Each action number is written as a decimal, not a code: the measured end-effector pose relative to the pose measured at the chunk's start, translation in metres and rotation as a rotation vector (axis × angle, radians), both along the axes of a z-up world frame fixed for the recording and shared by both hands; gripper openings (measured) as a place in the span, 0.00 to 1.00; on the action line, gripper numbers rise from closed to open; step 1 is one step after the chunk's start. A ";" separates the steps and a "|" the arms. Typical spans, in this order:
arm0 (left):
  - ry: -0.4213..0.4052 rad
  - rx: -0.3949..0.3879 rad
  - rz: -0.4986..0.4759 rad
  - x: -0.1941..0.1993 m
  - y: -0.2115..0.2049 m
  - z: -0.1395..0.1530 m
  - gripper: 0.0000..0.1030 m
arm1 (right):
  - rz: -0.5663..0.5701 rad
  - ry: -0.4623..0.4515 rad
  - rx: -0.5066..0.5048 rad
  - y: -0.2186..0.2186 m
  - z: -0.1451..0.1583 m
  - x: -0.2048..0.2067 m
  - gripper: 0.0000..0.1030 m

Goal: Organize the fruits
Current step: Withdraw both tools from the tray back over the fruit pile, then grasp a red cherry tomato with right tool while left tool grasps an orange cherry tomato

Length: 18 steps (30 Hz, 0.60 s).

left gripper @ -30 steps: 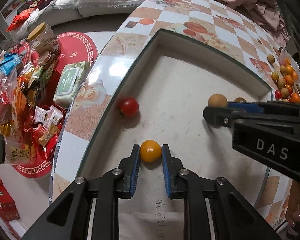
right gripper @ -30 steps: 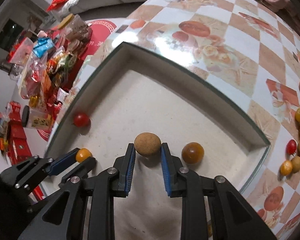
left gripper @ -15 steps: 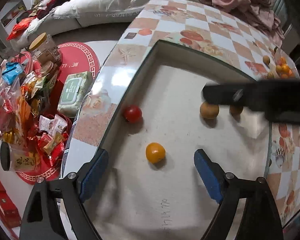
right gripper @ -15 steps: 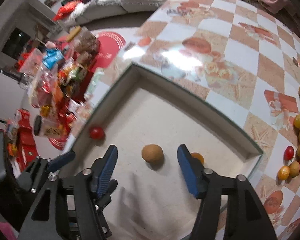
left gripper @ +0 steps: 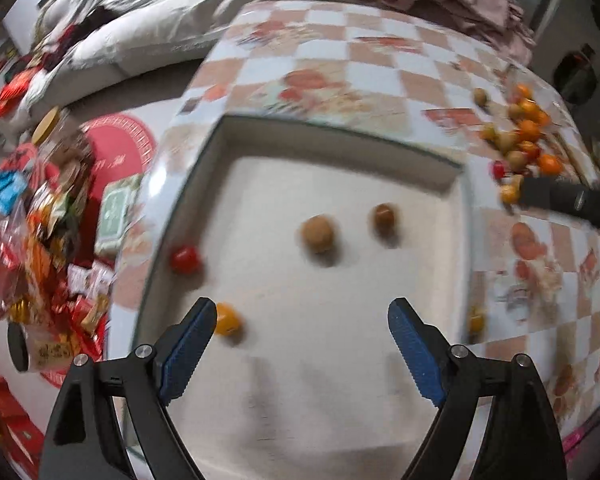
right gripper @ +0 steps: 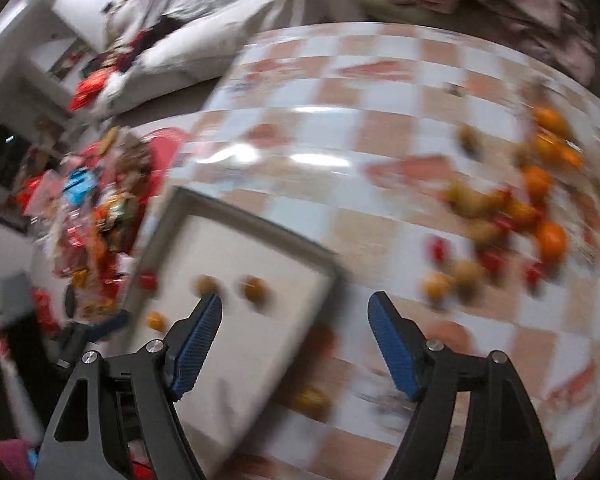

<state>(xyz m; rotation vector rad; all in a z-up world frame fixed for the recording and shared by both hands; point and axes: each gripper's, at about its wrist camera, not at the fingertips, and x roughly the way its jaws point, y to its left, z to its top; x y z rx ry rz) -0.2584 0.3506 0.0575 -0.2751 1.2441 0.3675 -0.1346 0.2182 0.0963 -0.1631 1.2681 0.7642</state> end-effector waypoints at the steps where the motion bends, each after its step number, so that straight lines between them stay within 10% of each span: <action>1: -0.006 -0.004 -0.017 0.008 -0.007 0.003 0.86 | -0.034 -0.008 -0.025 -0.018 -0.003 0.004 0.76; 18: -0.070 -0.044 -0.228 0.136 -0.129 0.006 0.85 | -0.239 -0.010 -0.134 -0.143 -0.038 0.080 0.74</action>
